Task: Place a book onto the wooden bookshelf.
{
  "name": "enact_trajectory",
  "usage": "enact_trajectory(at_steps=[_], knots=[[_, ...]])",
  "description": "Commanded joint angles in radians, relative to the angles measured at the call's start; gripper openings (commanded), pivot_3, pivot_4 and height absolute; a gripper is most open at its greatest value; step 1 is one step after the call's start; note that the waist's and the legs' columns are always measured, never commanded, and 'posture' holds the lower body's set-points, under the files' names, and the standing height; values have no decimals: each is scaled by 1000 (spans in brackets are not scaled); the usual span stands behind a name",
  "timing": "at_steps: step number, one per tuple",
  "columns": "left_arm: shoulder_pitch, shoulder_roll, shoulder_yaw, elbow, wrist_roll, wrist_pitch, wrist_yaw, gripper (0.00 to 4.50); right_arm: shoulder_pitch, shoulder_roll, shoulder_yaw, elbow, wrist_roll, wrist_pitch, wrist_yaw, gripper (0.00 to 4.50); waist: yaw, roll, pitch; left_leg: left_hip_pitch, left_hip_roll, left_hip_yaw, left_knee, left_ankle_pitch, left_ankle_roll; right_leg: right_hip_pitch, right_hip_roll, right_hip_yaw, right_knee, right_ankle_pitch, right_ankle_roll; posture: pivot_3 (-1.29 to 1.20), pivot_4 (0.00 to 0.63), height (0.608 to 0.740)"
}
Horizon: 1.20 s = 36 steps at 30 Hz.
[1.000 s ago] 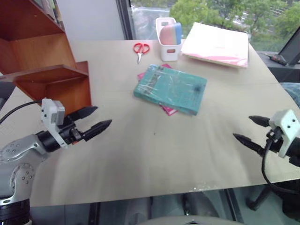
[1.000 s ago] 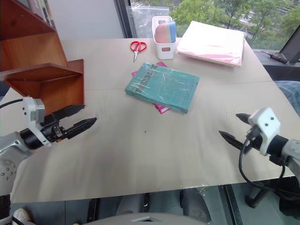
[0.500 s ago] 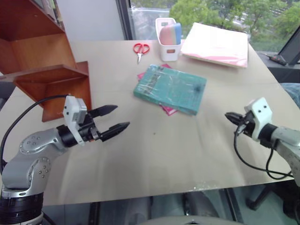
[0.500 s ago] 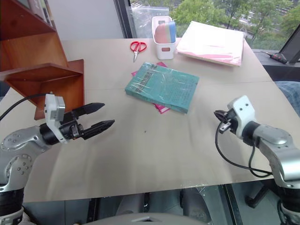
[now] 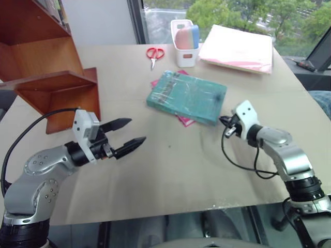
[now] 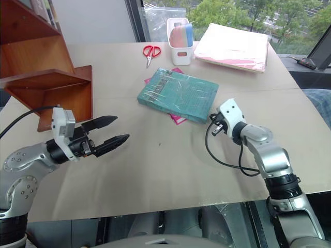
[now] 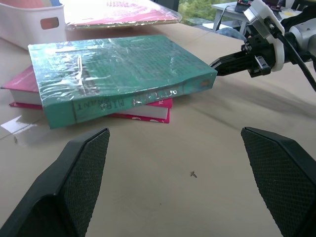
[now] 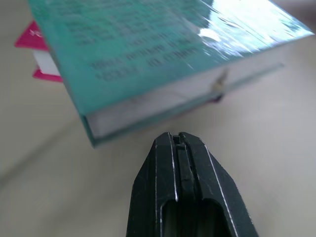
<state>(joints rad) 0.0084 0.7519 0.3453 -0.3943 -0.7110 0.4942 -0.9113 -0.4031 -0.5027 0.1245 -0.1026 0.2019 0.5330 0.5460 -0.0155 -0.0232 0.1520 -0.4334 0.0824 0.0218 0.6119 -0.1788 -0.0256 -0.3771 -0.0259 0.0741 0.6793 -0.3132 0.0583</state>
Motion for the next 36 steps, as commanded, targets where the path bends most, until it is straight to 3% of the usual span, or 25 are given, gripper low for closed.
enact_trajectory(at_steps=[1, 25, 36], knots=[[19, 0, 40, -51, -19, -11, 10, 4500, -40, 40, 11, -33, 17, -42, 36, 84, 0, 0, 0, 0, 0, 0, 0, 0, 0, 0, 0, 0, 0, 0, 0, 0, 150, 740], [13, 53, 11, -82, -97, 17, -126, 4500, -110, 165, 42, 51, -31, -99, 64, 84, -1, 0, 0, 0, 0, 0, 0, 0, 0, 0, 0, 0, 0, 0, 0, 0, 150, 740], [142, 161, 158, -76, -159, 34, -296, 4500, -161, 212, 49, 149, -43, -158, 76, 84, -11, 1, 1, 0, 2, 1, 0, 0, 0, -1, 1, 0, 0, 0, 0, 0, 150, 740]])
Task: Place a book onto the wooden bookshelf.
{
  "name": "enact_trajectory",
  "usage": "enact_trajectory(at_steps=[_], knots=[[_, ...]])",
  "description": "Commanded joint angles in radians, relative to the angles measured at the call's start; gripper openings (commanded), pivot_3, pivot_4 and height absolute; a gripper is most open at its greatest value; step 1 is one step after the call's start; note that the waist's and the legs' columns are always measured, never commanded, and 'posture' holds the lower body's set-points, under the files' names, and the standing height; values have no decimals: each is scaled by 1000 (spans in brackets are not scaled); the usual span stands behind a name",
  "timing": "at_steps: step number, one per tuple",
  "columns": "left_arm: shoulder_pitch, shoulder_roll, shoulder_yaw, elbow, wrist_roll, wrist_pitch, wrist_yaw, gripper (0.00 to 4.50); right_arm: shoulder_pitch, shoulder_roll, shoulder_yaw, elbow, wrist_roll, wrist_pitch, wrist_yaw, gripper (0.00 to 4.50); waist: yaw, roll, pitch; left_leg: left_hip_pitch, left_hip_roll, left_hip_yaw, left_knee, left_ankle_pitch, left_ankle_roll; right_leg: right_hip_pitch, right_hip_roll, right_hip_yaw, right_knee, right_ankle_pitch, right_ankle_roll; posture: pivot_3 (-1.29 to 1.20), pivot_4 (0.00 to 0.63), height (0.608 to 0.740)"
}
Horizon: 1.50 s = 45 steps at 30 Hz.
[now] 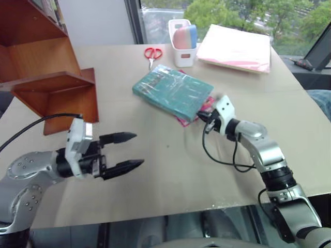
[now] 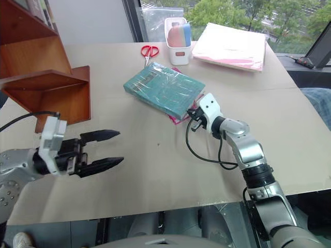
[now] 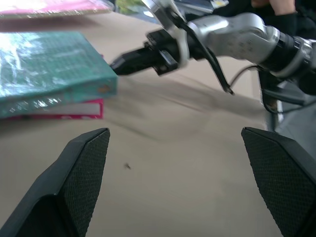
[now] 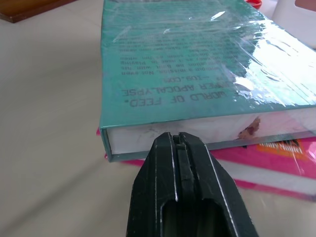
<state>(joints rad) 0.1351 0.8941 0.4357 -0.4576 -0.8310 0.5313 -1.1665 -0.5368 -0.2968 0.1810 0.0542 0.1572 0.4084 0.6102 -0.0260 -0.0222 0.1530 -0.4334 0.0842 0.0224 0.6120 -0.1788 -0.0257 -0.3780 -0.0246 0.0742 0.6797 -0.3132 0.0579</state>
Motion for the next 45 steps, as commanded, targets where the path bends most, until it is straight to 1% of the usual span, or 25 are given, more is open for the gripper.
enact_trajectory(at_steps=[1, 5, 8, 10, 12, 13, 15, 16, 17, 18, 19, 21, 22, 23, 24, 26, 29, 33, 36, 39, 45], knots=[[27, 20, 85, -13, -40, -7, -52, 4500, -28, 9, -8, -6, 3, -36, 14, 84, 0, 0, 0, 0, 0, 0, 0, 0, 0, 0, 0, 0, 0, 0, 0, 0, 150, 740], [52, 9, 120, -9, -46, -2, -42, 4500, -21, 7, -13, -15, 3, -42, 20, 84, -2, 0, 0, 0, 0, 0, 0, 0, 0, 0, 0, 0, 0, 0, 0, 0, 150, 740], [50, -22, 120, 3, -40, -3, 9, 4500, 11, -21, -35, -80, 23, -20, 33, 84, -3, 0, 0, 0, 0, 0, 0, 0, 0, 0, 0, 0, 0, 0, 0, 0, 150, 740], [24, -77, 94, 14, -19, 3, 119, 4500, 87, -72, -61, -191, 50, -37, 69, 84, 3, 0, 0, 0, 0, 0, 0, 0, 0, 0, 0, 0, 0, 0, 0, 0, 150, 740], [-19, -154, 63, 25, -6, 15, 256, 4500, 169, -132, -87, -315, 111, -3, 125, 84, 15, 0, 0, -1, 0, 0, 0, 0, 0, 0, -1, 0, -1, 0, 0, 0, 150, 740], [-47, -199, 43, 37, -6, 34, 332, 4500, 213, -160, -109, -378, 147, 25, 142, 455, 15, 0, 1, -1, 0, 0, 0, 0, 0, 1, -1, 0, -1, 0, 0, 0, 150, 740], [-102, -278, 4, 63, 10, 70, 475, 4500, 288, -209, -143, -478, 198, 62, 164, 780, 19, 0, 1, -1, 0, 0, 0, 0, 0, 1, -1, 0, -1, 0, 0, 0, 150, 740], [-126, -305, -10, 75, 3, 96, 525, 4500, 311, -224, -156, -509, 211, 73, 166, 1201, 16, -1, 1, -1, 0, -1, 0, 0, 0, 1, -1, 0, -1, 0, 0, 0, 150, 740], [-141, -320, -17, 80, -3, 116, 557, 4500, 323, -234, -163, -528, 221, 82, 163, 1487, 15, -2, 1, 0, 0, -1, 1, 0, 0, 1, 0, 0, 0, 0, 0, 0, 150, 740], [-187, -367, -26, 123, -24, 162, 637, 4500, 342, -248, -180, -559, 238, 94, 159, 1932, 10, -3, 1, 0, 0, -1, 2, 0, 0, 1, 0, 0, 1, 0, 0, 0, 150, 740], [-243, -419, -39, 181, -38, 204, 716, 4500, 362, -263, -204, -589, 251, 103, 154, 2287, 9, -2, 1, 0, 1, -1, 3, 0, 0, 2, 1, 0, 1, 0, 0, 0, 150, 740], [-339, -498, -42, 275, -78, 259, 807, 4500, 389, -287, -237, -635, 267, 111, 146, 3204, 13, -3, 1, 1, 1, -2, 5, 0, 0, 2, 2, 0, 2, 0, 1, 0, 150, 740], [-369, -517, -33, 301, -96, 278, 828, 4500, 393, -292, -245, -647, 271, 114, 141, 3739, 14, -4, 1, 1, 1, -3, 6, 0, 0, 3, 2, 0, 3, 0, 1, 0, 150, 740], [-422, -541, -16, 357, -110, 324, 899, 4500, 399, -296, -261, -665, 282, 117, 133, 4013, 14, -5, 1, 1, 1, -3, 7, 0, 0, 4, 2, 0, 3, 0, 1, 0, 150, 740], [-468, -556, -10, 403, -134, 364, 932, 4500, 408, -300, -280, -681, 288, 112, 127, 4417, 10, -6, 2, 1, 1, -4, 7, 0, 0, 4, 3, 0, 3, 0, 1, 0, 150, 740], [-561, -592, -2, 497, -175, 403, 967, 4500, 430, -297, -326, -718, 309, 99, 111, 4417, 12, -7, 2, 0, 1, -4, 7, 0, 0, 4, 3, 0, 3, 1, 1, 0, 150, 740], [-691, -610, 6, 665, -178, 410, 947, 4500, 474, -306, -369, -774, 326, 86, 102, 4417, 18, -7, 2, 0, 1, -5, 7, 0, 0, 4, 3, -1, 2, 0, 1, 0, 150, 740], [-850, -638, 21, 893, -166, 396, 900, 4500, 566, -322, -419, -843, 300, 69, 76, 4417, 18, -7, 2, -1, 0, -6, 7, 0, 0, 5, 3, -2, 0, 0, 1, 0, 150, 740], [-907, -666, 25, 995, -150, 382, 873, 4500, 631, -318, -454, -884, 317, 60, 62, 4417, 15, -7, 2, -1, 0, -5, 6, 0, 0, 5, 3, -2, -1, 0, 1, 0, 150, 740], [-941, -688, 42, 1064, -146, 368, 867, 4500, 663, -317, -474, -909, 326, 54, 53, 4417, 11, -7, 2, 0, 0, -5, 6, 0, 0, 5, 3, -2, -1, 0, 1, 0, 150, 740], [-957, -745, 107, 1112, -175, 359, 905, 4500, 715, -318, -494, -945, 321, 45, 25, 4417, 14, -7, 2, 0, 0, -6, 5, 0, 0, 5, 3, -2, -1, 0, 1, 0, 150, 740]])
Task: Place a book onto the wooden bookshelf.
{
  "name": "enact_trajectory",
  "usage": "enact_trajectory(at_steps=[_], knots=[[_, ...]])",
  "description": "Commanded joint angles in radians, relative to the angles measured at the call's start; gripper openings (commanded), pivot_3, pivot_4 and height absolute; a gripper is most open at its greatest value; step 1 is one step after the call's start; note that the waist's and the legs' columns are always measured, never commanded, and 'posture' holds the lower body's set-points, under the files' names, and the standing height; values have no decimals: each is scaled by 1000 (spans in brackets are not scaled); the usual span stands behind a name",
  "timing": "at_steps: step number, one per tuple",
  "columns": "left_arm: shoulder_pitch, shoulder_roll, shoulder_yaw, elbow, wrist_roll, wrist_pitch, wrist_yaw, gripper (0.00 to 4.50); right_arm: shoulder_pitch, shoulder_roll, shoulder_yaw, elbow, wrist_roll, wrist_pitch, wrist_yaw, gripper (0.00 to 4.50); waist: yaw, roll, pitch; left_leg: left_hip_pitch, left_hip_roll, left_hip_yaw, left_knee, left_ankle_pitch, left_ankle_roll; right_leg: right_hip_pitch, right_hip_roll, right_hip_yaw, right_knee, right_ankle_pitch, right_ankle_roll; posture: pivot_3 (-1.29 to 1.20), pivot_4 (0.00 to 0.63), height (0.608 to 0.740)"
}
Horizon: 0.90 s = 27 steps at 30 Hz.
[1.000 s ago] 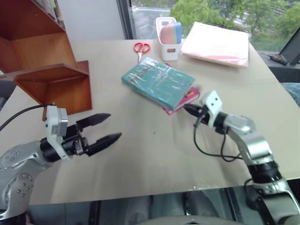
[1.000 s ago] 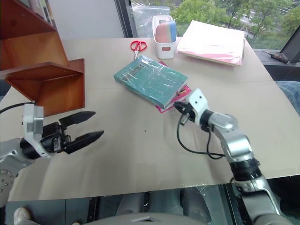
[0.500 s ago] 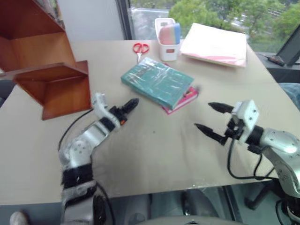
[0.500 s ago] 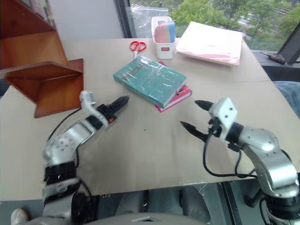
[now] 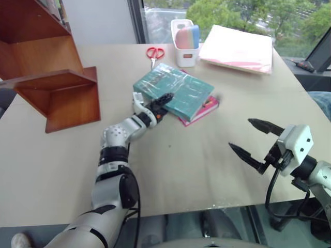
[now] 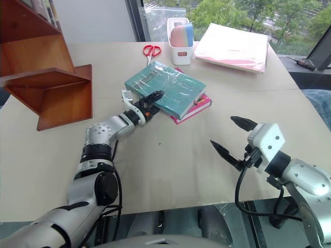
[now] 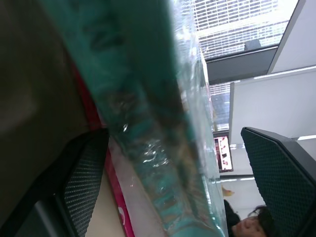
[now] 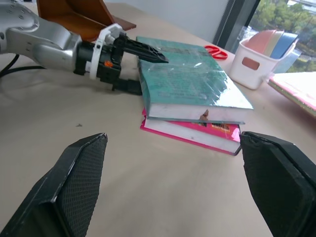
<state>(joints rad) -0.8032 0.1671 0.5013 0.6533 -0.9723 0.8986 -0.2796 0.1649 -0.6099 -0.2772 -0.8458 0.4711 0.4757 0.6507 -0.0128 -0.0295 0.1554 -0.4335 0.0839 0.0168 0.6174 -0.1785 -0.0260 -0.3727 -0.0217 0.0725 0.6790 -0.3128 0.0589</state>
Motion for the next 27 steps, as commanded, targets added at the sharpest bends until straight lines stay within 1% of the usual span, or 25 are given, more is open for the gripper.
enact_trajectory(at_steps=[1, 2, 3, 4, 5, 8, 9, 10, 17, 20, 22, 25, 27], knots=[[-15, -27, 61, -2, -46, -6, 35, 3980, 17, -6, -35, -47, 7, -23, -19, 4500, 1, 0, 0, 0, 0, 0, 0, 0, 0, 0, 0, 0, 0, 0, 0, 0, 150, 740], [-6, -35, 77, -12, -59, 3, 52, 3682, 19, -7, -36, -50, 7, -23, -22, 4500, 1, 0, 0, 0, 0, 0, 0, 0, 0, 0, 0, 0, 0, 0, 0, 0, 150, 740], [3, -41, 87, -28, -64, 9, 64, 3265, 20, -8, -36, -52, 8, -22, -25, 4500, 1, 0, 0, 0, 0, 0, 0, 0, 0, 0, 0, 0, 0, 0, 0, 0, 150, 740], [11, -47, 98, -42, -71, 14, 78, 2754, 21, -8, -36, -53, 9, -22, -28, 4500, 1, 0, 0, 0, 0, 0, 0, 0, 0, 0, 0, 0, 0, 0, 0, 0, 150, 740], [18, -53, 111, -54, -80, 17, 93, 2370, 23, -8, -38, -55, 11, -21, -31, 4500, 1, 0, 0, 0, 0, 0, 0, 0, 0, 0, 0, 0, 0, 0, 0, 0, 150, 740], [29, -68, 136, -77, -100, 18, 131, 1004, 27, -12, -36, -57, 12, -21, -36, 4500, 0, 0, 0, 0, 0, 0, 0, 0, 0, 0, 0, 0, 0, 0, 0, 0, 150, 740], [34, -72, 139, -87, -106, 21, 140, 324, 27, -14, -33, -58, 12, -20, -37, 4500, 0, 0, 0, 1, 0, 0, 0, 0, 0, 0, 0, 0, 0, 0, 0, 0, 150, 740], [39, -75, 139, -97, -112, 23, 147, 144, 20, -16, -28, -56, 13, -17, -40, 4500, 0, 0, 0, 1, 0, 0, 0, 0, 0, 1, 0, 0, 0, 0, 0, 0, 150, 740], [74, -93, 136, -176, -135, 19, 204, 144, -25, -26, 8, -23, 3, -16, -42, 4500, -1, 0, 0, 2, 0, 0, 0, 0, 0, 1, 0, 0, 0, 0, 0, 0, 150, 740], [102, -99, 131, -246, -165, 37, 216, 144, -51, -28, 24, -13, 2, -9, -49, 4500, 0, 0, 0, 2, 0, 0, 0, 0, 0, 1, 0, 0, 0, 0, 0, 0, 150, 740], [123, -101, 126, -326, -205, 60, 208, 144, -72, -28, 34, -8, 4, -2, -54, 4500, -2, 0, 0, 1, 0, 0, 0, 0, 0, 1, 0, 0, 0, 0, 0, 0, 150, 740], [174, -72, 52, -510, -232, 109, 135, 144, -104, -27, 41, -3, 14, 7, -64, 4500, -1, 0, 0, 1, 0, 0, 0, 0, -1, 1, 0, 0, 0, 0, 0, 0, 150, 740], [200, -11, -44, -672, -173, 99, 65, 144, -126, -19, 40, 0, 28, 12, -71, 4500, 0, -1, 1, 1, 0, 0, 0, 1, -2, 1, 0, 0, 0, 0, 0, 0, 150, 740]])
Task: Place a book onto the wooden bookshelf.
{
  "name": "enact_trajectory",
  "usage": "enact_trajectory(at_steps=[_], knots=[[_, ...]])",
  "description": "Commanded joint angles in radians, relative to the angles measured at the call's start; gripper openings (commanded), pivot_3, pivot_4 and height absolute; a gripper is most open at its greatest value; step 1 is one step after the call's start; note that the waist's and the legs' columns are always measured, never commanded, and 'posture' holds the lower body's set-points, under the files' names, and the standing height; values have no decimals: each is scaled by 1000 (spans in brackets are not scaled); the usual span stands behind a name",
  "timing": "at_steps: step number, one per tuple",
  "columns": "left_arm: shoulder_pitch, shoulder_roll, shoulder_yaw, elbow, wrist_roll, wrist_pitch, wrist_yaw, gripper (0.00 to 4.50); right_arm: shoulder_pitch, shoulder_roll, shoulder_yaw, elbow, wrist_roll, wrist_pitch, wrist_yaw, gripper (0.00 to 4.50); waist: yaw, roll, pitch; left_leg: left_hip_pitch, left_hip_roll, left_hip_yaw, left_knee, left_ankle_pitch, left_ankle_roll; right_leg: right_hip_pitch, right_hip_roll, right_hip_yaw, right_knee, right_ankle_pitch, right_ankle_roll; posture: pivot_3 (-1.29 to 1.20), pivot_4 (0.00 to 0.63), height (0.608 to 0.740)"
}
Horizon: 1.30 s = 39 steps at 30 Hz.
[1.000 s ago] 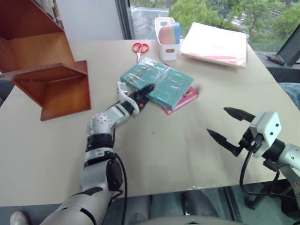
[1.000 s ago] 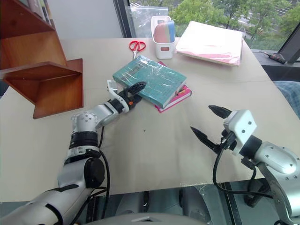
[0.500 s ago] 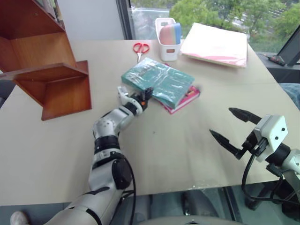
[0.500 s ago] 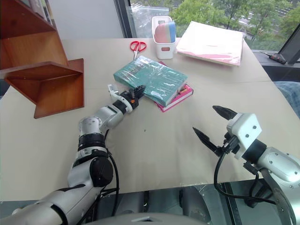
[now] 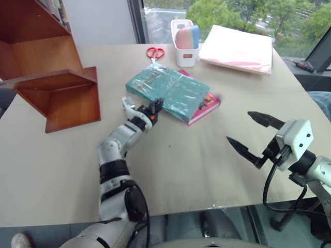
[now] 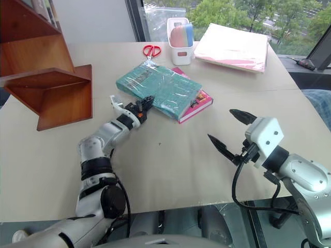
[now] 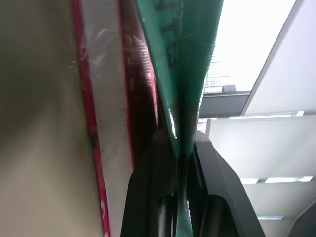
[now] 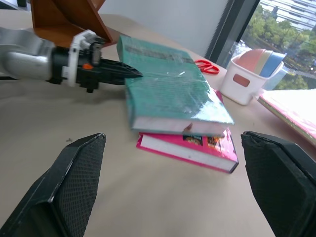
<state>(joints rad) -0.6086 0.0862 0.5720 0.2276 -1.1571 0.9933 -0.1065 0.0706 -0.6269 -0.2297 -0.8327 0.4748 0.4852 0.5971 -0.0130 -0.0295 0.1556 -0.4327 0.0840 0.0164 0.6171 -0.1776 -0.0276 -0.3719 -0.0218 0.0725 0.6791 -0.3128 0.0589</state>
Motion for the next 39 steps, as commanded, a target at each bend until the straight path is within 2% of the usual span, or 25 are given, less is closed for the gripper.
enact_trajectory(at_steps=[1, 7, 10, 13, 15, 19, 23, 26, 30, 33, 39], knots=[[12, 112, -164, -317, 48, -10, -148, 144, -43, 3, -7, -10, 34, 4, -20, 4500, 3, -1, 0, 0, 0, 0, 0, 1, -1, 0, 0, 0, 0, 0, 0, 0, 150, 740], [-9, 393, -359, -579, 321, -191, -320, 144, -93, 18, 3, 26, 71, -6, -17, 4500, 2, 0, 0, 1, 0, 0, -1, 1, -1, 1, 0, 0, -1, 0, 0, 0, 150, 740], [-29, 678, -539, -654, 682, -448, -482, 144, -130, 20, 18, 76, 77, -27, 6, 4500, -3, 0, 1, 1, 0, 0, -2, 0, -1, 0, 0, 0, -1, 0, -1, 0, 150, 740], [-118, 925, -608, -609, 945, -616, -553, 144, -171, 24, 50, 135, 68, -55, 38, 4500, -1, 0, 3, 0, 0, 2, -4, 0, 0, -2, 0, 2, -1, 0, -1, 0, 150, 740], [-161, 1061, -618, -541, 1045, -707, -637, 144, -206, 31, 73, 178, 62, -74, 56, 4500, -1, 0, 4, -1, 0, 3, -4, 0, 0, -4, 0, 2, -1, 0, -1, 0, 150, 740], [-241, 1250, -603, -363, 1171, -842, -750, 144, -288, 60, 126, 266, 50, -110, 86, 4500, -1, 1, 6, -1, 0, 4, -5, 0, 0, -6, 0, 3, -1, 0, -1, 0, 150, 740], [-271, 1359, -606, -228, 1248, -900, -849, 144, -346, 85, 167, 328, 33, -142, 112, 4500, 1, 1, 9, -2, 1, 5, -5, 0, 0, -7, 0, 3, -1, -1, -1, 0, 150, 740], [-267, 1443, -603, -170, 1273, -865, -963, 144, -373, 90, 172, 344, 43, -149, 125, 4500, 2, -1, 14, -3, 2, 5, -5, 0, 0, -8, 1, 3, -1, -1, -1, 0, 150, 740], [-293, 1460, -602, -162, 1268, -804, -1056, 144, -388, 93, 174, 356, 41, -153, 131, 4500, 7, -3, 16, -4, 2, 5, -4, 0, 0, -8, 1, 2, -1, -1, -1, 0, 150, 740], [-303, 1485, -617, -126, 1320, -792, -1097, 144, -393, 99, 180, 354, 40, -153, 127, 4500, 3, -3, 16, -5, 3, 5, -4, 0, 0, -8, 1, 1, 0, -1, -1, 0, 150, 740], [-214, 1539, -628, -53, 1409, -779, -1123, 144, -415, 106, 185, 353, 41, -161, 126, 4500, -6, -1, 17, -4, 5, 5, -4, 0, 0, -8, 3, 2, 1, -1, -1, 0, 150, 740]])
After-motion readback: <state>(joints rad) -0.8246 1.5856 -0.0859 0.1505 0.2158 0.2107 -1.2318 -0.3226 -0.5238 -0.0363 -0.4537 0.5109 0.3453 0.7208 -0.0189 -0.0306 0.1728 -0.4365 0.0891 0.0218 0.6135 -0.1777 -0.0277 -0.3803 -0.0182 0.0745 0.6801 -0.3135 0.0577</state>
